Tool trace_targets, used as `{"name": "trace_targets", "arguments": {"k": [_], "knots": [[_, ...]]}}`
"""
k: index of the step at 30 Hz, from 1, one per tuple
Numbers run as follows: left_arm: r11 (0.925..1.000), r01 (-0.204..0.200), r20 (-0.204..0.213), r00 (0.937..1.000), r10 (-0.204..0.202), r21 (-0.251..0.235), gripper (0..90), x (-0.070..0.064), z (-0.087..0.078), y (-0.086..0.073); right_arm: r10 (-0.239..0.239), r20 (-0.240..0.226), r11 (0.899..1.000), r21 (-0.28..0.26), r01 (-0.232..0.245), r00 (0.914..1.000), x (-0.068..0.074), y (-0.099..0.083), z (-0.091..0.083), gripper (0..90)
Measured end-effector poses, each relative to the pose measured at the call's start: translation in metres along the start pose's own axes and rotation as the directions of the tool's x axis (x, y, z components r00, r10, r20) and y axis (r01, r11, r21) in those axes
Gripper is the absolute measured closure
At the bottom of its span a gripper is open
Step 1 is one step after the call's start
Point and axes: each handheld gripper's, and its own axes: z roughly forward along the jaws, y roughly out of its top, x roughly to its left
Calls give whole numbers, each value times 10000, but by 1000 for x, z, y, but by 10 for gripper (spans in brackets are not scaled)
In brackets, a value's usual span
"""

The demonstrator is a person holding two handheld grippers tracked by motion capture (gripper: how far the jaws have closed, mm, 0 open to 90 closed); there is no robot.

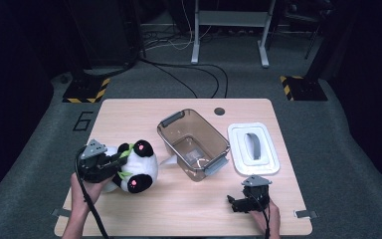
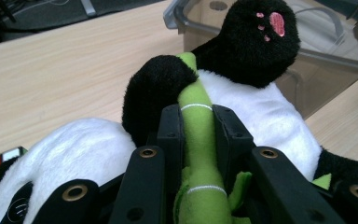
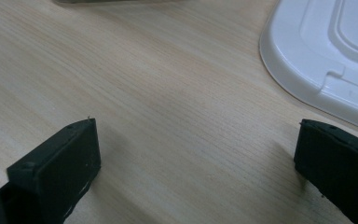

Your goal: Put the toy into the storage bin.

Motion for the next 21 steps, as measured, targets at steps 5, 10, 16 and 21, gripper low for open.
{"name": "trace_targets", "arguments": {"k": [5,10,16,21], "knots": [[9997,-221,165,9996,223,-133,746,1,-8,11,-11,-6,10000,1,11,10000,0,0,0,0],[9990,-418,323,9986,423,-143,747,3,-10,23,-10,-40,10000,24,10,10000,0,0,0,0],[9932,-1101,473,9926,1118,-378,747,0,-25,51,-8,-39,10000,22,8,10000,0,0,0,0],[9905,-1267,500,9903,1294,-536,747,1,-31,68,63,-55,10000,3,-63,10000,0,0,0,0]]}}
